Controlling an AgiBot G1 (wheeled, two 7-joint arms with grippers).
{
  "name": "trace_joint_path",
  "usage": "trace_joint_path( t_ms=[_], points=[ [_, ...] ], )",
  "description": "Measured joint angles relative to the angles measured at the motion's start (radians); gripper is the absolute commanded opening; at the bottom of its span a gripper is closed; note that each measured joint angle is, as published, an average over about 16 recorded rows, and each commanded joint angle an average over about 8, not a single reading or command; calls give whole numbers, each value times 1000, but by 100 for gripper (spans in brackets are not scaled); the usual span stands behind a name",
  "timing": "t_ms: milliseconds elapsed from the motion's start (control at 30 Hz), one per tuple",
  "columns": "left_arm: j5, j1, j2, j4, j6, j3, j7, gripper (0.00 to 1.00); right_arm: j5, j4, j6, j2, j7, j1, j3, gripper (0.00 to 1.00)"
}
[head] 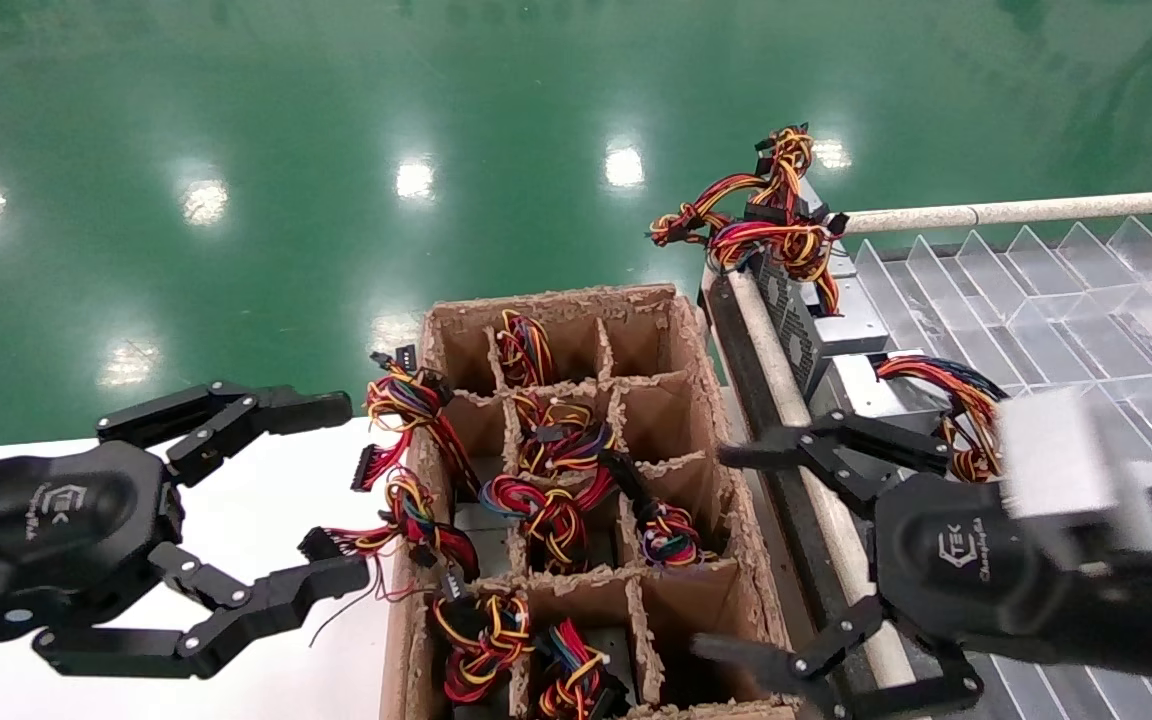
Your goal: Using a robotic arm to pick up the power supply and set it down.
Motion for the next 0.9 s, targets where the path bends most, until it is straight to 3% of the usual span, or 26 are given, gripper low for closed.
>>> trace_joint_path(
  t_ms=[133,167,400,433,900],
  points=[
    [0,0,0,0,0,0,0,0,-128,15,8,-9,6,54,-43,100],
    [0,0,0,0,0,0,0,0,-158,17,9,-14,8,68,-54,93],
    [0,0,0,0,0,0,0,0,-303,20,13,-76,19,139,-118,7],
    [0,0,0,0,0,0,0,0,-315,19,16,-85,20,145,-123,2],
    [0,0,0,0,0,0,0,0,-421,13,60,-164,31,192,-164,0]
  ],
)
